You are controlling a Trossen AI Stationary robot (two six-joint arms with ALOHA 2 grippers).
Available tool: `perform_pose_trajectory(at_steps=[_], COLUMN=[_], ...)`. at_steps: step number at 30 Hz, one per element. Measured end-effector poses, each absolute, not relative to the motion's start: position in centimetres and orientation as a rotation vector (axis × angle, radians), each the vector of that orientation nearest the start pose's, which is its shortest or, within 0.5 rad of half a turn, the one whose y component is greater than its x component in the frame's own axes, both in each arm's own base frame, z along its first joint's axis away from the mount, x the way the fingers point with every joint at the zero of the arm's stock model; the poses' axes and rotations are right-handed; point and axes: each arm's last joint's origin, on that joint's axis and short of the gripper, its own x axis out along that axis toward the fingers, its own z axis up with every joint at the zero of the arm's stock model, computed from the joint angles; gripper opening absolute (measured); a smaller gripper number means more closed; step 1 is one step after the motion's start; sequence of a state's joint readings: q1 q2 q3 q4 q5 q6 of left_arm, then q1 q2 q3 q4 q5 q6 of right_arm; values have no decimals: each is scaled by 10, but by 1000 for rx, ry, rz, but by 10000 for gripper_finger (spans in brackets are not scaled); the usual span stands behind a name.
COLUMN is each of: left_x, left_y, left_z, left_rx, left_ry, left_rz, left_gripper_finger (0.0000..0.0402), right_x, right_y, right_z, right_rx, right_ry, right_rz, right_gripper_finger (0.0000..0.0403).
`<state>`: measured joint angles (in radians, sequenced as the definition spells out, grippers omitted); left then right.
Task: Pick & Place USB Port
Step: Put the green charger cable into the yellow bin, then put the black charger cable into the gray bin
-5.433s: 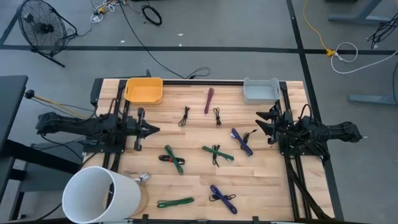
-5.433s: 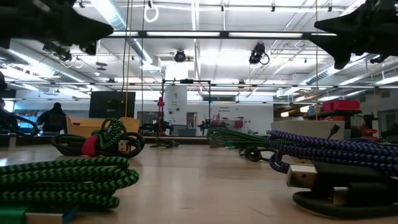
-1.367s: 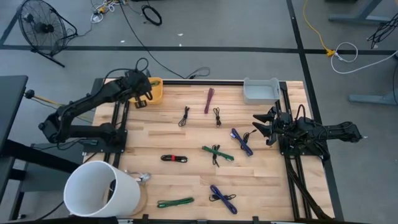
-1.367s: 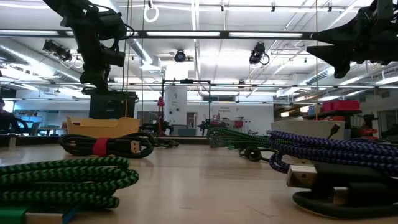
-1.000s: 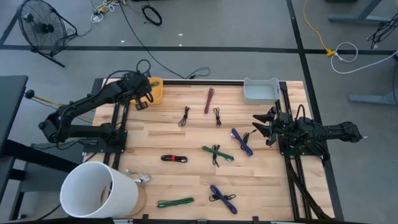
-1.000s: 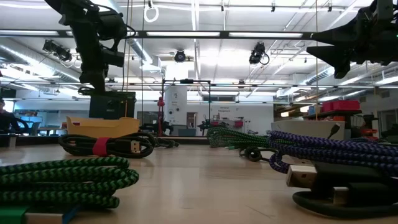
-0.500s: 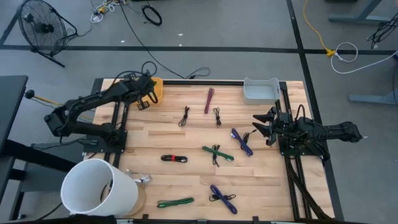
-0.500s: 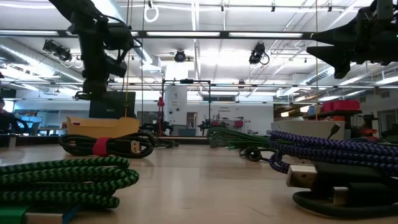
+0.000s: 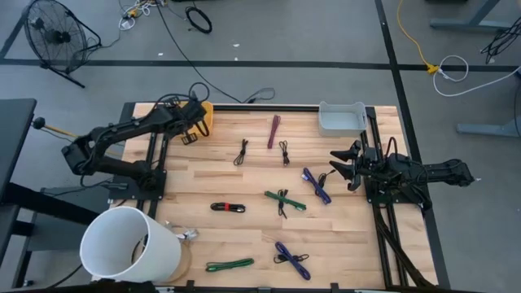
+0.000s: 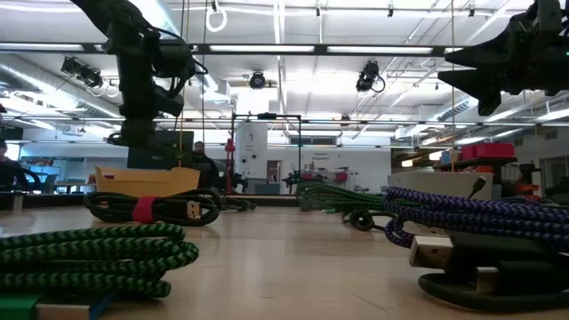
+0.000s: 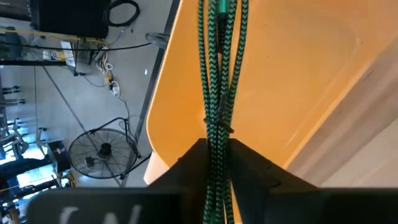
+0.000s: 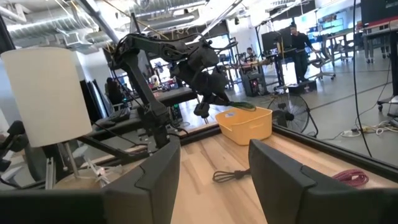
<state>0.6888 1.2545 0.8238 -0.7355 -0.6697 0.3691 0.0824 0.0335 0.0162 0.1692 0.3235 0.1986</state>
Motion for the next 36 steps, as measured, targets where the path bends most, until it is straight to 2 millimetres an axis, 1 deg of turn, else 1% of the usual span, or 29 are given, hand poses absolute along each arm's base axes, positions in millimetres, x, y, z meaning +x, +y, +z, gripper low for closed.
perform_pose_trajectory(at_steps=[3,6,10,14,18,23,26,28,32,34,36], left_x=[159,159,160,162,169,180,186,191,202,207,213], left_y=[154,154,154,152,147,136,129,123,106,95,82], left_z=[223,223,223,225,235,258,271,277,279,279,279], left_rx=[260,260,259,275,269,161,48,-40,-206,-238,-235], left_ry=[1455,1455,1453,1443,1407,1313,1245,1205,1111,1094,1086], left_rz=[946,946,941,920,889,805,721,619,365,238,148], left_gripper_finger=[107,122,132,134,135,135,135,135,135,135,135], right_x=[97,97,97,97,97,97,97,97,97,97,97], right_y=[-1,-1,-1,-1,-1,-1,-1,-1,-1,-1,-1], right_z=[183,183,183,183,183,183,183,183,183,183,183], right_rx=[228,228,228,228,228,228,228,228,228,228,227], right_ry=[-173,-174,-173,-173,-173,-174,-174,-174,-174,-174,-174], right_rz=[-225,-225,-225,-225,-225,-225,-225,-226,-225,-226,-226], right_gripper_finger=[191,191,191,191,191,191,191,191,191,191,191])
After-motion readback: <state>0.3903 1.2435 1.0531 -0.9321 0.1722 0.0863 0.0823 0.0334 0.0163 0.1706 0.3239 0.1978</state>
